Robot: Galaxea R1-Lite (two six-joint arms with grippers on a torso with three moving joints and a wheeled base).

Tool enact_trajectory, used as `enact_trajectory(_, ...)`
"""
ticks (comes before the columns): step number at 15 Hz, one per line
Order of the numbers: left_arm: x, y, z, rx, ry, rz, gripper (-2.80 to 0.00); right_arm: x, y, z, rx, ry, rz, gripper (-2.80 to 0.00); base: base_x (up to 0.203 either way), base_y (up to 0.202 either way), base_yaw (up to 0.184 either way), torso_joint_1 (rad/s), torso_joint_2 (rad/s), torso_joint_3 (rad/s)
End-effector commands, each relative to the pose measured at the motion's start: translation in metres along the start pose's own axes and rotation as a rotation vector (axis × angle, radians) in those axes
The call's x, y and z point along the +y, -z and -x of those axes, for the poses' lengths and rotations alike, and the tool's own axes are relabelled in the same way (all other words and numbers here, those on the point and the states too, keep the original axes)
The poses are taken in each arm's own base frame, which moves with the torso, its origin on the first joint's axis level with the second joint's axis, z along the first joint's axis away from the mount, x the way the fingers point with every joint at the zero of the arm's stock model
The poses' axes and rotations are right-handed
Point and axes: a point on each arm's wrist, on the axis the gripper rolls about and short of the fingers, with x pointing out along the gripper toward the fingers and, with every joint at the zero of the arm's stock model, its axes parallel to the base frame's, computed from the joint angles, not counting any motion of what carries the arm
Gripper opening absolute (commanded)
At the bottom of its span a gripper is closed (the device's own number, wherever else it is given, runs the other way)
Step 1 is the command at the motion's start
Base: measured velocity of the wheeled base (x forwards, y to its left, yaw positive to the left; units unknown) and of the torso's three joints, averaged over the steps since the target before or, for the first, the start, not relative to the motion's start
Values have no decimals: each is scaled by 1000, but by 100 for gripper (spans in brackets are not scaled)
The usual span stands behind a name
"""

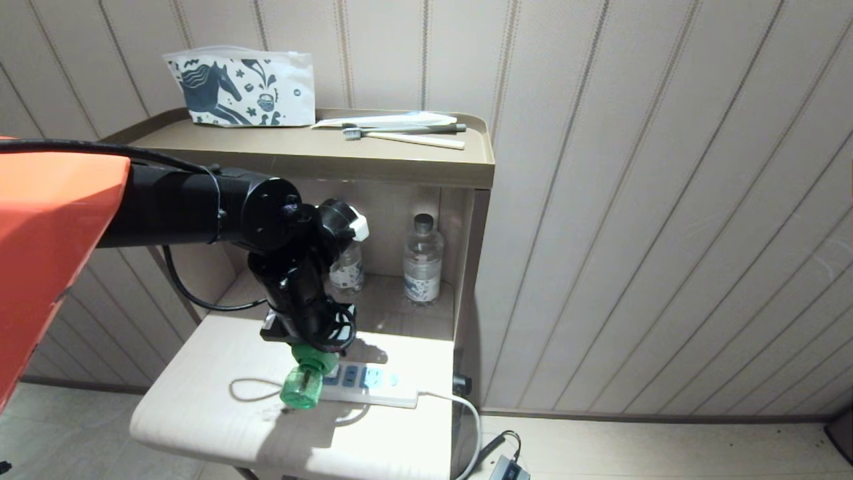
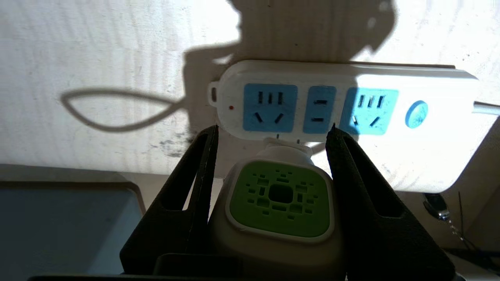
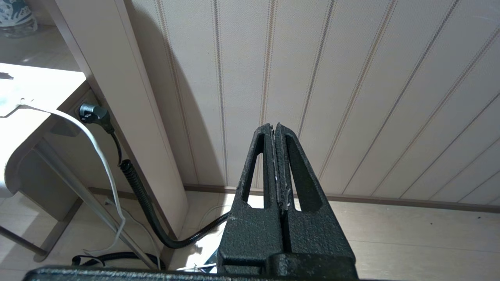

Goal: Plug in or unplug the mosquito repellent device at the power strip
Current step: Insert the plug into the socket

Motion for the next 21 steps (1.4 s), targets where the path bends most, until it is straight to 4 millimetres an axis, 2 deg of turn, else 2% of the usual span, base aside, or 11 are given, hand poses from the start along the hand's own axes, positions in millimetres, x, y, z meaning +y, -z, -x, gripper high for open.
enact_trajectory(1,1,0,3,-12,2,6,-280,0,0,0,0,0,0,-280,0,0,0,0,0,0)
enact_trajectory(9,11,-7,-5,-23,-43,22,-280,0,0,0,0,0,0,-280,0,0,0,0,0,0)
enact_trajectory(13,9,-9,-15,-16,-56,22,-280,0,0,0,0,0,0,-280,0,0,0,0,0,0)
enact_trajectory(21,4,-10,-20,-10,-57,13,-280,0,0,0,0,0,0,-280,0,0,0,0,0,0)
